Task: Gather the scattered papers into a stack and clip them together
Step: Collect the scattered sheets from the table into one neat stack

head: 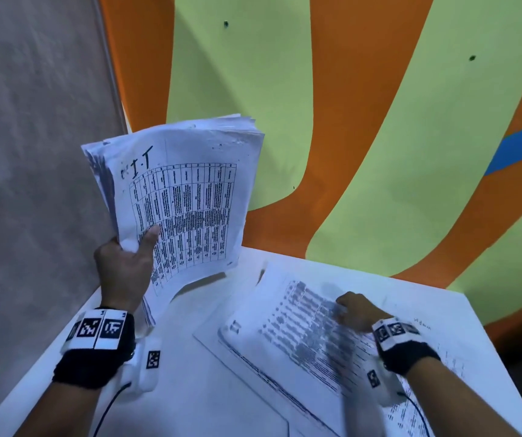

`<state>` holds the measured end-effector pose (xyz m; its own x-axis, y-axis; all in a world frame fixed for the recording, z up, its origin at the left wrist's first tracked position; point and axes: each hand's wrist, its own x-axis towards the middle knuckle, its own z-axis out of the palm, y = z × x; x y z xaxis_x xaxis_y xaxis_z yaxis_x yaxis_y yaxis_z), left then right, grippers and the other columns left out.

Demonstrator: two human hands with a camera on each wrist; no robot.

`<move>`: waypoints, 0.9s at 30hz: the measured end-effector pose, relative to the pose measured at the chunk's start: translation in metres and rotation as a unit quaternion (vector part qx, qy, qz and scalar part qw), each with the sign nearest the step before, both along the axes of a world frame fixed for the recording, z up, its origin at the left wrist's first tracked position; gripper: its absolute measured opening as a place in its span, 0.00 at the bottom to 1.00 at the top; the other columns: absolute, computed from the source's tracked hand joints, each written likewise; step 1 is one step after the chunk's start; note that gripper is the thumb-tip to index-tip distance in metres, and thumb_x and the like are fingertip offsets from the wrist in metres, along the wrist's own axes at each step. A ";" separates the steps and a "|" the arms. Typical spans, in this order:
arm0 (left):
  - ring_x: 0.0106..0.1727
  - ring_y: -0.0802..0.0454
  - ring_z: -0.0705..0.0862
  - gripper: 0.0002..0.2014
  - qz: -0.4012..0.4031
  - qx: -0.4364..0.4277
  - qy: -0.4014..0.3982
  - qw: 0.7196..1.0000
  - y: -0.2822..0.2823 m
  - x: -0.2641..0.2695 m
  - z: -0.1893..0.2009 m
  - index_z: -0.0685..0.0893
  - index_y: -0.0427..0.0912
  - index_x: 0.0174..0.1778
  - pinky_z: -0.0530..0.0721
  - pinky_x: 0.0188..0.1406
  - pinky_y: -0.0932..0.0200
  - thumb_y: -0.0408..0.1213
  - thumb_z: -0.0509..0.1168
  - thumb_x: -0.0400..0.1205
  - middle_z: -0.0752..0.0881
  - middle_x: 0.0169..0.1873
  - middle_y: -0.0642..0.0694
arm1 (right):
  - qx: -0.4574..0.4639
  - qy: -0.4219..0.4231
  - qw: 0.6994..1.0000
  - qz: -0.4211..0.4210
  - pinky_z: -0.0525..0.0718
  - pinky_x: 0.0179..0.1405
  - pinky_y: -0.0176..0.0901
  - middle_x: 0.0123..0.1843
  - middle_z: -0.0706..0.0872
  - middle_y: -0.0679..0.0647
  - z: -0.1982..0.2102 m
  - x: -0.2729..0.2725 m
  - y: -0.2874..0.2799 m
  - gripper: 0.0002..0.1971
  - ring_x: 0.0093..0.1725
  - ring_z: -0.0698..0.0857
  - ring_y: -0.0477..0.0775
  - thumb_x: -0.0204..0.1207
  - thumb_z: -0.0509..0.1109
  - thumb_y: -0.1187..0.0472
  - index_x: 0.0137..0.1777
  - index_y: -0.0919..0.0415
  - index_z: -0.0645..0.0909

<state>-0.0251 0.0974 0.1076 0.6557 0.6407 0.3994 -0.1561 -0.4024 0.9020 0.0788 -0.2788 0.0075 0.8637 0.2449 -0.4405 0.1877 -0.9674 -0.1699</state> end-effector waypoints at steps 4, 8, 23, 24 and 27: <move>0.12 0.66 0.70 0.27 0.014 0.003 0.004 1.000 -0.001 -0.005 0.000 0.77 0.11 0.45 0.64 0.16 0.80 0.40 0.72 0.77 0.78 0.23 0.27 | -0.015 -0.014 1.000 -0.023 0.82 0.59 0.55 0.65 0.74 0.61 -0.034 -0.013 0.021 0.32 0.65 0.77 0.65 0.67 0.73 0.47 0.69 0.55 0.69; 0.13 0.67 0.71 0.28 0.012 0.008 0.008 1.000 -0.002 -0.005 -0.003 0.77 0.11 0.44 0.64 0.16 0.80 0.41 0.72 0.77 0.75 0.23 0.45 | -0.016 -0.018 0.999 -0.041 0.80 0.62 0.59 0.63 0.77 0.54 -0.046 -0.024 0.034 0.38 0.63 0.79 0.60 0.58 0.76 0.41 0.68 0.47 0.68; 0.21 0.53 0.64 0.28 -0.010 0.019 0.024 0.999 -0.021 0.011 -0.015 0.63 0.40 0.20 0.64 0.25 0.58 0.46 0.71 0.77 0.70 0.21 0.43 | 0.261 -0.160 0.844 -0.441 0.69 0.25 0.41 0.22 0.76 0.56 -0.008 -0.092 -0.070 0.22 0.25 0.76 0.53 0.71 0.77 0.55 0.21 0.60 0.73; 0.24 0.51 0.66 0.27 -0.011 0.012 0.024 1.000 -0.024 0.013 -0.015 0.64 0.40 0.21 0.66 0.27 0.55 0.46 0.72 0.76 0.71 0.22 0.42 | 0.256 -0.162 0.825 -0.477 0.71 0.27 0.43 0.23 0.78 0.60 -0.012 -0.100 -0.089 0.23 0.26 0.78 0.55 0.72 0.77 0.54 0.21 0.62 0.74; 0.27 0.49 0.70 0.24 -0.027 0.006 0.021 0.999 -0.035 0.017 -0.015 0.66 0.41 0.22 0.70 0.30 0.51 0.46 0.72 0.76 0.73 0.24 0.43 | 0.201 -0.149 0.789 -0.561 0.83 0.49 0.56 0.42 0.85 0.74 -0.029 -0.121 -0.137 0.23 0.46 0.85 0.69 0.72 0.75 0.49 0.37 0.74 0.81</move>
